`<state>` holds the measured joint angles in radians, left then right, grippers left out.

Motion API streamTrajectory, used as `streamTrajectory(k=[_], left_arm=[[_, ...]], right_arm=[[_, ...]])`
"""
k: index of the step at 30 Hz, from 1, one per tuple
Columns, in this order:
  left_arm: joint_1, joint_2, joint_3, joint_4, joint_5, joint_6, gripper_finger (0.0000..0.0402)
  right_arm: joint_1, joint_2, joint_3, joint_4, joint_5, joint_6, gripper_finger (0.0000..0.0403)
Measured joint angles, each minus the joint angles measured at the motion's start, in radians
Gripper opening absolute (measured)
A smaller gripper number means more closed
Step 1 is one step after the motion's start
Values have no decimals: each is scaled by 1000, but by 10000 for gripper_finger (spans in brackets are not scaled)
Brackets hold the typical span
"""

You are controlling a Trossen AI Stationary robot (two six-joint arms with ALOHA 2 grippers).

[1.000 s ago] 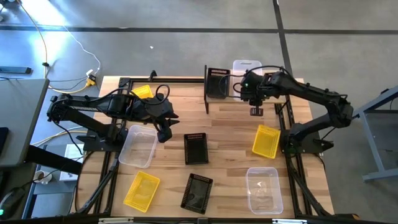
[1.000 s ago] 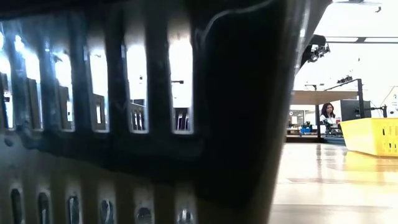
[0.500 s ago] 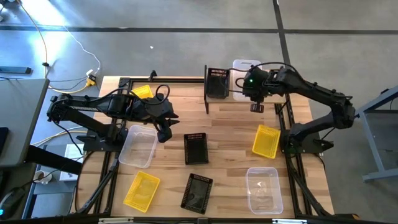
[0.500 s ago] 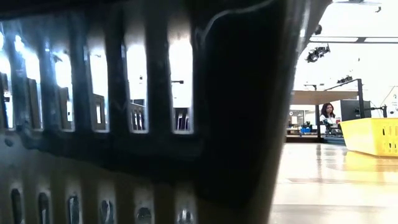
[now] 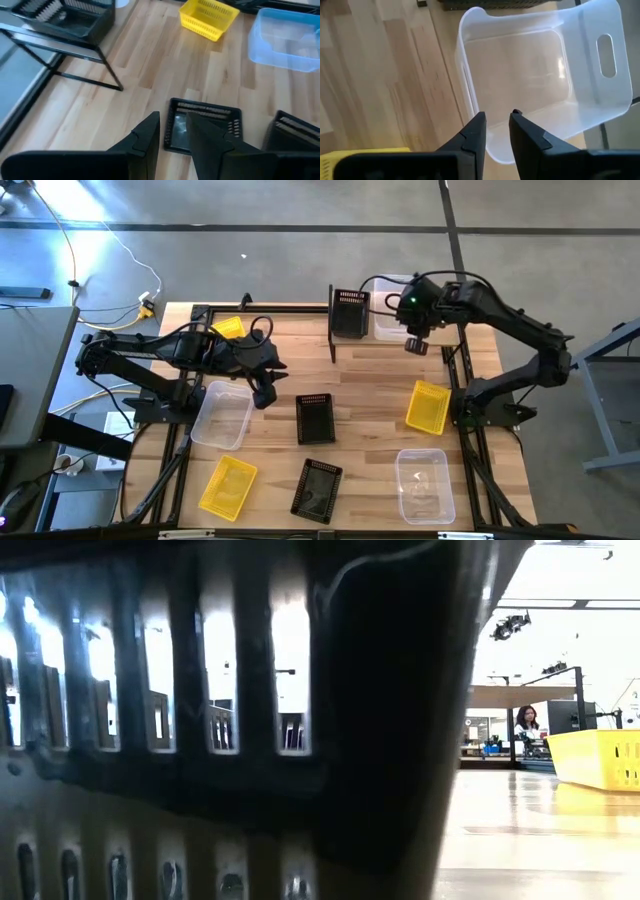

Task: Stack baskets on shelf by color
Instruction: Put the top right transparent bin on the shelf, then put the top left yellow bin on the shelf

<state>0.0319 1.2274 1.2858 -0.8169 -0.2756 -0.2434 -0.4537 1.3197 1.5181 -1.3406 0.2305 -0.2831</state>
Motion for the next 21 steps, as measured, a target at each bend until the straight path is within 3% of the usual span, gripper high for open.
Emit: streamTrajectory(k=[9,21], left_arm=[[82,0,0,-154,-200,-184,86],[380,0,0,-351,-208,-445,86]], right_arm=[[68,0,64,-30,-87,166,73],[180,0,55,-22,-89,287,73]])
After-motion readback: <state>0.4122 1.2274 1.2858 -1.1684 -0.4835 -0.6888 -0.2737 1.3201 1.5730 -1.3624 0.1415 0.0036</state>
